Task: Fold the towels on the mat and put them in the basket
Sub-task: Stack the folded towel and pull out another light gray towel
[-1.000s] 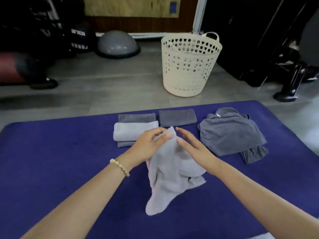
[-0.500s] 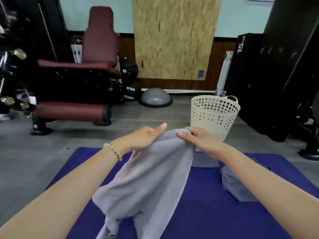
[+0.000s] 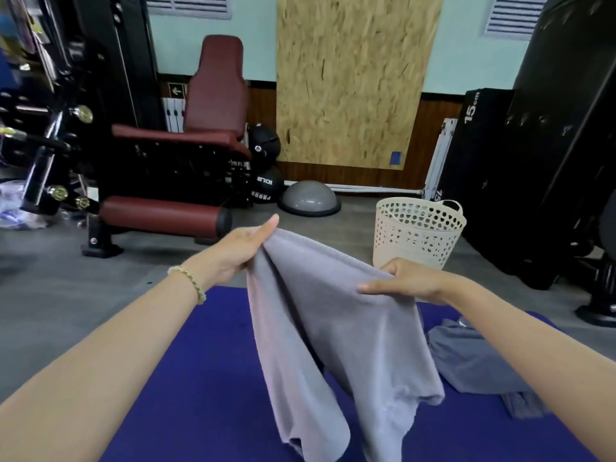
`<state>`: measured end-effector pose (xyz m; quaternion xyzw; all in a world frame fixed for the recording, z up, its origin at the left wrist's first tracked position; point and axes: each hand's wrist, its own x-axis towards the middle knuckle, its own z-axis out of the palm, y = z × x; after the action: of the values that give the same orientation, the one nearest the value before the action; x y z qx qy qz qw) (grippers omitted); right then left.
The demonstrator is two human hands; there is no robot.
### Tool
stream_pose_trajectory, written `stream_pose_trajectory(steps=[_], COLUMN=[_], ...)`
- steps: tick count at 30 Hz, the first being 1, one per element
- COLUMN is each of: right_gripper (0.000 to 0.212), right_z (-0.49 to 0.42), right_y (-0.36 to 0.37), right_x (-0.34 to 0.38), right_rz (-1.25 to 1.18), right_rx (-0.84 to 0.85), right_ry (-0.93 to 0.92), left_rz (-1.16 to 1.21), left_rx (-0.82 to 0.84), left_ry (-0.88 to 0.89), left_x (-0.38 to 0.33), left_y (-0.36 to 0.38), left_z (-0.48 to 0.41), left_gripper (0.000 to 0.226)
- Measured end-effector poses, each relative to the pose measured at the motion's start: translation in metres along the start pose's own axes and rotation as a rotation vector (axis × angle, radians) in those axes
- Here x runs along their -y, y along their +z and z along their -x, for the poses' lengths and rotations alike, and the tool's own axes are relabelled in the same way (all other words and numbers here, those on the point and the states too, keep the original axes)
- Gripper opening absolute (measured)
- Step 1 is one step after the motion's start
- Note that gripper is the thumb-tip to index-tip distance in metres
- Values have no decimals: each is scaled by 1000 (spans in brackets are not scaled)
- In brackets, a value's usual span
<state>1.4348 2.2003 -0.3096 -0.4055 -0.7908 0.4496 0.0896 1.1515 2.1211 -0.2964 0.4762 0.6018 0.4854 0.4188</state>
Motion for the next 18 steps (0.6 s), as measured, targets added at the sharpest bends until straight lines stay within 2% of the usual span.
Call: stream_pose_trajectory(steps=[2, 3, 5, 7, 9, 11, 14, 16, 18], right_gripper=[70, 65, 40, 35, 53, 66, 75, 80, 72], right_z=[9, 15, 24, 27, 24, 22, 15, 7, -4], right_y=[-10, -14, -18, -20, -21, -24, -28, -30, -33], right_x=[-12, -17, -32, -52, -68, -74, -81, -85, -86], right_rz=[-14, -44, -140, -222, -238, -132, 63, 26, -85], right_rx=[17, 33, 82, 91, 23, -83, -113, -179, -293], right_ry=[39, 41, 60, 97, 139, 168, 253, 259, 231], left_rz=[-32, -38, -95, -351, -543, -589, -413, -228, -57], left_rx=[-5, -17, -38, 4, 54, 46, -36, -86, -138], left_ry=[17, 17, 18, 14, -57, -111, -123, -127, -123], left_x=[1, 3, 10, 25, 42, 64, 91, 98, 96], left_y=[-9, -15, -26, -34, -34, -33, -34, -30, -24], left_z=[-1, -2, -4, -8, -12, -19, -35, -46, -61], left_gripper=[37, 38, 42, 49, 52, 56, 65, 66, 58])
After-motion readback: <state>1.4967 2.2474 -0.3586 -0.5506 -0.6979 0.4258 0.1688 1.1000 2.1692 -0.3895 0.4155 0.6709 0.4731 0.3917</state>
